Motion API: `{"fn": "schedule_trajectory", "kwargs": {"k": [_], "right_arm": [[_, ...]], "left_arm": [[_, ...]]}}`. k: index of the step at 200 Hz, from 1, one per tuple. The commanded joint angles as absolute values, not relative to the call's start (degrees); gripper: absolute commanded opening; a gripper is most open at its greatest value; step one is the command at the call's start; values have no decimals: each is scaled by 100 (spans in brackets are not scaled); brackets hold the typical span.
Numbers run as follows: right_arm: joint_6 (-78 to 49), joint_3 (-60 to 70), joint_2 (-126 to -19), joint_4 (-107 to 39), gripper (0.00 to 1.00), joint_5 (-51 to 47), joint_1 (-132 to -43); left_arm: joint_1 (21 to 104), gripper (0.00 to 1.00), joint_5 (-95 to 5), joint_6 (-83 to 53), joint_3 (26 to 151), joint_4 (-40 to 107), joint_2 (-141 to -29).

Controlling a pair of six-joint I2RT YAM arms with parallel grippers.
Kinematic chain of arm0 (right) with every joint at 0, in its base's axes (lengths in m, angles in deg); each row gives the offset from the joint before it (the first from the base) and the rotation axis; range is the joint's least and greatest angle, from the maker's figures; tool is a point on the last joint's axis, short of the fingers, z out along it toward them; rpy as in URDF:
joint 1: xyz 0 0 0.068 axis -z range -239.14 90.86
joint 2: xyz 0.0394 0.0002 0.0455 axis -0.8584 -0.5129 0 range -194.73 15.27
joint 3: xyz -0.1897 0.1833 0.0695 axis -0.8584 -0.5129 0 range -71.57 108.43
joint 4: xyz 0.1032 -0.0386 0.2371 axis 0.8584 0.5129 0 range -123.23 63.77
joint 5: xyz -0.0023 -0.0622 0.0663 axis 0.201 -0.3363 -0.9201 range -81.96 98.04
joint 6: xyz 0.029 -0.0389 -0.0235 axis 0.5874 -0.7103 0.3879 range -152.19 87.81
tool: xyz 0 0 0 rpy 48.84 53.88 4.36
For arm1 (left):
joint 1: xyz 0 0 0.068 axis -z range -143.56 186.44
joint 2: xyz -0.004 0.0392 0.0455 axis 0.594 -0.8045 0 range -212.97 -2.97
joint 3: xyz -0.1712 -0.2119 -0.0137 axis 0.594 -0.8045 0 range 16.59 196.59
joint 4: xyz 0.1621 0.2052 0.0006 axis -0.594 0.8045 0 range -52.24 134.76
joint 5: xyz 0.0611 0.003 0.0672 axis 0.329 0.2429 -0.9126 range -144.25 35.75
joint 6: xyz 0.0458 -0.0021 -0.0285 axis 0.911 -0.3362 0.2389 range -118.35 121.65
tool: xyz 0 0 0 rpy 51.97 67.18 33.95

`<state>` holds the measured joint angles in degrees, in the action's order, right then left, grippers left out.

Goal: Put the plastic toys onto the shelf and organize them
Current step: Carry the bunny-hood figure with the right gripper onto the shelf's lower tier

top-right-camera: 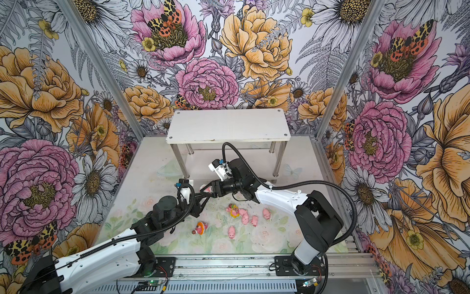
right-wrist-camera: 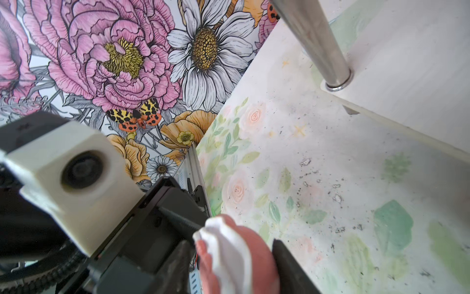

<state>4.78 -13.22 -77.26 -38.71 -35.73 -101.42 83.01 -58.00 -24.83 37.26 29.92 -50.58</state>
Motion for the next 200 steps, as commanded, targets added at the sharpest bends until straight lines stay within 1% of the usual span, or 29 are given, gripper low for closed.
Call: {"fn": "schedule_trajectory", "kwargs": {"k": [1, 20, 30, 39, 53, 56, 61, 67, 72, 88, 100, 123, 144, 173, 200], "right_arm": [[490, -1140, -7837, -4248, 41, -3968, -10230], [500, -1195, -7841, -4280, 31, -3968, -10230], [480, -1221, -7818, -4290, 23, -3957, -10229], [455, -1244, -7809, -4324, 17, -3940, -10230], [321, -1259, -7788, -4297, 7, -3874, -10229], [279, -1259, -7789, -4287, 5, -3861, -10227], [208, -1252, -7781, -4256, 3, -3831, -10230], [99, -1235, -7768, -4227, 2, -3785, -10225], [-30, -1213, -7757, -4185, 1, -3752, -10221], [-480, -1105, -7750, -4019, 0, -3588, -10188], [-889, -1038, -7748, -3979, 0, -3379, -10153], [-1761, -1082, -7814, -4330, 0, -2721, -10115], [-2422, -1035, -8089, -4781, 0, -2230, -10094], [-2809, -566, -8780, -5144, 0, -2154, -10080], [-2955, 16, -9481, -5358, 0, -2188, -10080]], "left_arm": [[8250, 13, -5505, -2340, 3707, 2757, -5012], [8184, 13, -5462, -2339, 3690, 2765, -4956], [8147, 14, -5450, -2356, 3683, 2774, -4925], [8106, 18, -5435, -2390, 3680, 2789, -4896], [8020, 41, -5394, -2468, 3665, 2797, -4823], [7994, 45, -5383, -2493, 3665, 2792, -4804], [7961, 47, -5354, -2528, 3647, 2787, -4770], [7909, 51, -5320, -2570, 3637, 2792, -4726], [7863, 56, -5291, -2605, 3624, 2797, -4683], [7697, 86, -5275, -2772, 3589, 2939, -4535], [7552, 98, -5301, -2914, 3560, 3121, -4391], [7243, 99, -5313, -3144, 3459, 3562, -3972], [6980, 99, -5475, -3337, 3308, 4028, -3385], [6680, 99, -5714, -3514, 3175, 4758, -2530], [6478, 99, -5740, -3595, 3139, 5240, -2032]]}}
